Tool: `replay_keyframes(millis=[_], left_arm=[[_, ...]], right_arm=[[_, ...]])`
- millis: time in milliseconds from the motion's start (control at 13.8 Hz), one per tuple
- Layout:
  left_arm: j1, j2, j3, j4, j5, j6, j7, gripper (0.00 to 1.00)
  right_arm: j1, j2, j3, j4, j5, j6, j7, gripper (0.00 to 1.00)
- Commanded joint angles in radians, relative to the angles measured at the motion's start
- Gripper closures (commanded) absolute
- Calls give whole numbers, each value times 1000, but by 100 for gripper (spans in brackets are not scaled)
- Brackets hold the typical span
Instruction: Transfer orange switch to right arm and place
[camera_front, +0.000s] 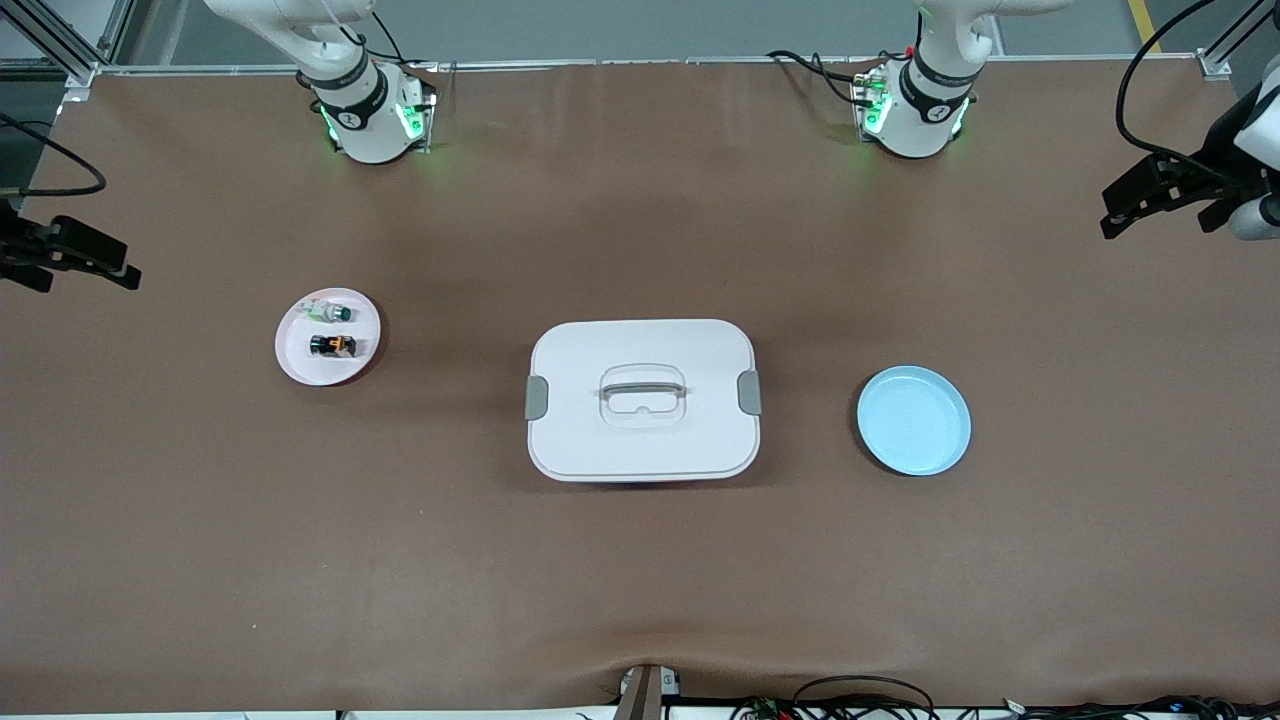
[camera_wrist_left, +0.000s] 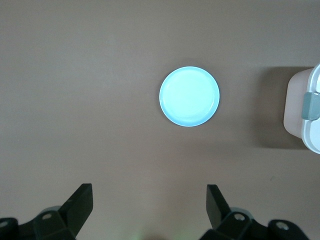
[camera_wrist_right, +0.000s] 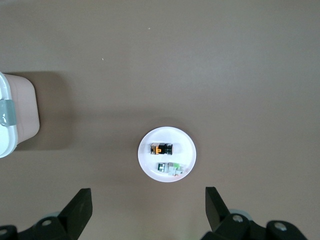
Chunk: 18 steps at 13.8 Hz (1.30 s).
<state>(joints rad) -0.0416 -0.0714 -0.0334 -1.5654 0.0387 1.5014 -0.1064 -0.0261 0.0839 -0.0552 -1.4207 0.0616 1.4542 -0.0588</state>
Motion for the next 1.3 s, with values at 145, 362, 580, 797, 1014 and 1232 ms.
replay_keyframes(millis=[145,362,580,797,1014,1232], left_arm=[[6,10,0,25,-20,-23,24,0],[14,16,0,25,-23,-23,24,0],[11,16,0,27,-29,-23,24,0],[12,15,0,27,-33,-23,24,0],[12,15,0,27,-33,-23,24,0],[9,15,0,28,-33,-23,24,0]], right_arm=[[-6,-19,-3,20,7,-43,10,0],[-8,-38,-6,20,4,-46,7,0],[0,-55,3,22,-46,-55,7,0],[0,-58,8,22,-46,-57,10,0],[2,-58,8,20,-45,-46,11,0],[0,-58,6,20,-46,-38,13,0]])
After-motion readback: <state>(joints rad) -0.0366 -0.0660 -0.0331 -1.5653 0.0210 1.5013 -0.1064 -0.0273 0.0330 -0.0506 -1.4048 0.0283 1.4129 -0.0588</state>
